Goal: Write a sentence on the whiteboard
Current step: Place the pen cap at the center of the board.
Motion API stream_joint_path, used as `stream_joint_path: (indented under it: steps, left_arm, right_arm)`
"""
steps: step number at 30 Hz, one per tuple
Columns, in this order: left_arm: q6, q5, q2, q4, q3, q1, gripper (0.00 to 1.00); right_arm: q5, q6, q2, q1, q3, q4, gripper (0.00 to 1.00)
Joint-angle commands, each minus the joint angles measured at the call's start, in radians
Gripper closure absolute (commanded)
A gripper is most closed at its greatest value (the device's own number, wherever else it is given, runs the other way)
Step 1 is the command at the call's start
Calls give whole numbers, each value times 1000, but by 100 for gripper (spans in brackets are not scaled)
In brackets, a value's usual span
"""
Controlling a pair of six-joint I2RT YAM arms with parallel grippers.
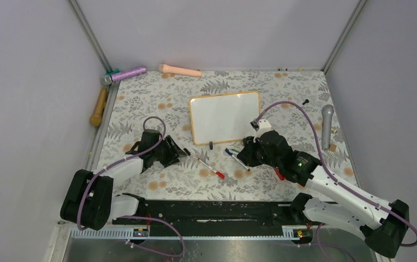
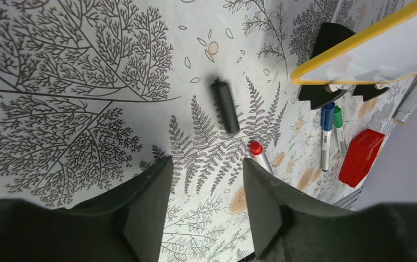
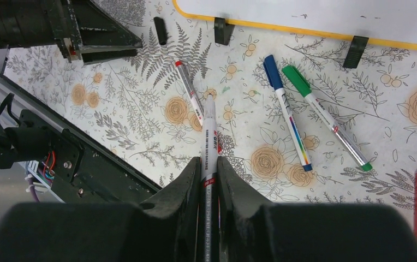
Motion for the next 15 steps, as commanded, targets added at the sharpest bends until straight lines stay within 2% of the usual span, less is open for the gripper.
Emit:
stream_joint_path:
  steps: [1,4,9,15]
  left_arm:
    - [22,1,-55,-71,28,-3,45]
    - [33,-19,-120,-142,52,-2,38]
    - [85,-77,-251,-242,99,-1,31]
    - [164,-62,-409,-157,86,-1,24]
  right_arm:
    - [19,-23,14,-5,10,24,100]
    - [-18,-48,30,-4,12,25,100]
    - [-88,-91,50,-6,26,17,100]
    - [-83,-114,48,-6,46,20,100]
